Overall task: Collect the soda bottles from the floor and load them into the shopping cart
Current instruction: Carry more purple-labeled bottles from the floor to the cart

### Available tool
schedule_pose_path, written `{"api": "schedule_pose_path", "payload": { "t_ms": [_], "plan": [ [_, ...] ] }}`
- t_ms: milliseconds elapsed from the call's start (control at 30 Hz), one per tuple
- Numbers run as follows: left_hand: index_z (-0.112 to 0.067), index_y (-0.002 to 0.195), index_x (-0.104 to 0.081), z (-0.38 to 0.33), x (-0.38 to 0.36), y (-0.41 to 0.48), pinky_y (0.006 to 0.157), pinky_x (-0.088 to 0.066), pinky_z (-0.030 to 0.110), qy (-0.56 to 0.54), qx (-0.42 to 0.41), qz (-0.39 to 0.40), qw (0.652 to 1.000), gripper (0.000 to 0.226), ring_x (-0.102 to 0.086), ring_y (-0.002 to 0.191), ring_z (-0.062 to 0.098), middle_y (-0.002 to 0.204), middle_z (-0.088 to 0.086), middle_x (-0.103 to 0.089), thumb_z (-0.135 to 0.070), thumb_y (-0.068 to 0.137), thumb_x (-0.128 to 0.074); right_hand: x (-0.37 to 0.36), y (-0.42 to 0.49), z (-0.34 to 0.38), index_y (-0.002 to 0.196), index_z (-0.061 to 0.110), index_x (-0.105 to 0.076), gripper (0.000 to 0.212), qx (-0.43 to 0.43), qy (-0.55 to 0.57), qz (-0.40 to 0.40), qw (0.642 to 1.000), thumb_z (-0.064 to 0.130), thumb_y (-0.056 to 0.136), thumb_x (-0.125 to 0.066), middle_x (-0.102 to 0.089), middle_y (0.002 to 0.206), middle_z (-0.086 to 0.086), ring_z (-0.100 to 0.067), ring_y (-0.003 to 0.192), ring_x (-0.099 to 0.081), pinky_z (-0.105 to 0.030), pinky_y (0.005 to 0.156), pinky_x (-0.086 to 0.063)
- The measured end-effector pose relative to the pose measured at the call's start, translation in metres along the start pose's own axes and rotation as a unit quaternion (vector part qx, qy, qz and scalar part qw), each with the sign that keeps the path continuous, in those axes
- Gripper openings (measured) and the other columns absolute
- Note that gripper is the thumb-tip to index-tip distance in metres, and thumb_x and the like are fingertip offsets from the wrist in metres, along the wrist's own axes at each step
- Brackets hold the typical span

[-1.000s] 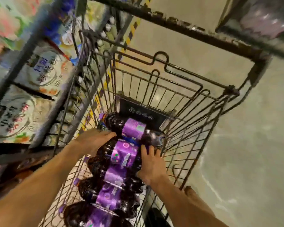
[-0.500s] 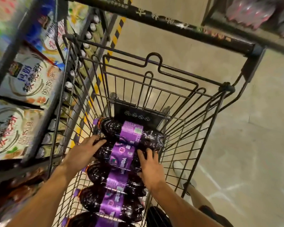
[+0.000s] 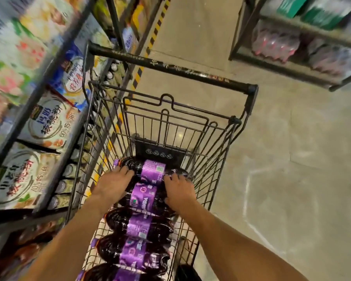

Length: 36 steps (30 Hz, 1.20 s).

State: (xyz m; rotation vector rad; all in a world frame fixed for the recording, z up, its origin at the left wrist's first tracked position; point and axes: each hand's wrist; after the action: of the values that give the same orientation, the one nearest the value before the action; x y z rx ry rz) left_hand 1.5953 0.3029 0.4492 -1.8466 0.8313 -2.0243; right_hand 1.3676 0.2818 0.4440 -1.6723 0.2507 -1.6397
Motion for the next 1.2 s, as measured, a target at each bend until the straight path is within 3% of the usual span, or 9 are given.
{"api": "schedule_pose_path", "payload": {
  "t_ms": [200,467,633,933,1200],
  "plan": [
    [-0.025,0.154,-0.03,-0.02,0.06,-0.022,0.118,-0.034,0.038,0.01,-0.026,-0.005,1.0,0.076,-0.04,0.139,0.018,0.151,-0.004,-0.04,-0.033,0.091,-0.072,0.04,-0.031,-0.017,0.145,0.015,-0.045,0.066,0.026,-0.028,-0.032,0.999,0.031,0.091,-0.077,-0.054,0.138,-0.011,-0.03,0.131,-0.05,-0.05,0.117,-0.037],
    [-0.025,0.156,-0.029,-0.08,0.177,-0.054,0.116,-0.034,0.036,0.068,-0.062,-0.056,0.994,0.079,-0.04,0.139,0.018,0.153,-0.002,-0.038,-0.046,0.091,-0.069,0.098,-0.102,-0.085,0.14,0.013,-0.05,0.059,0.016,-0.008,-0.089,0.996,0.039,0.093,-0.074,-0.058,0.136,-0.014,-0.035,0.128,-0.054,-0.051,0.108,-0.045],
    [-0.024,0.153,-0.034,-0.136,0.26,-0.061,0.11,-0.039,0.033,0.12,-0.079,-0.121,0.982,0.08,-0.045,0.133,0.019,0.148,-0.002,-0.044,-0.051,0.088,-0.072,0.129,-0.155,-0.159,0.143,0.012,-0.048,0.055,-0.029,0.025,-0.132,0.991,0.026,0.094,-0.071,-0.055,0.139,-0.014,-0.034,0.129,-0.054,-0.046,0.102,-0.047],
    [-0.029,0.149,-0.036,-0.339,0.341,-0.015,0.103,-0.046,0.036,0.195,-0.208,-0.131,0.949,0.081,-0.045,0.132,0.02,0.148,-0.004,-0.042,-0.062,0.084,-0.072,0.118,-0.29,-0.344,0.145,0.012,-0.044,0.06,-0.197,0.113,-0.172,0.959,0.033,0.096,-0.071,-0.053,0.141,-0.013,-0.034,0.131,-0.052,-0.046,0.103,-0.045],
    [-0.028,0.148,-0.039,-0.525,0.367,0.016,0.104,-0.044,0.034,0.244,-0.332,-0.133,0.901,0.083,-0.046,0.13,0.02,0.149,-0.005,-0.043,-0.06,0.081,-0.075,0.071,-0.418,-0.469,0.145,0.013,-0.045,0.057,-0.369,0.185,-0.178,0.893,0.032,0.097,-0.069,-0.053,0.141,-0.012,-0.034,0.131,-0.051,-0.045,0.102,-0.045]
  ]
}}
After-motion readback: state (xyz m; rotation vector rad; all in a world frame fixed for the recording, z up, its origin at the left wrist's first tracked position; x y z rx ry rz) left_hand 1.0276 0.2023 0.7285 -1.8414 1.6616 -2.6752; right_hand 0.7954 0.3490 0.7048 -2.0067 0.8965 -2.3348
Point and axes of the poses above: each hand's wrist, its own y-axis towards the middle knuckle, its own x-axis out of the back of the hand, z = x × y
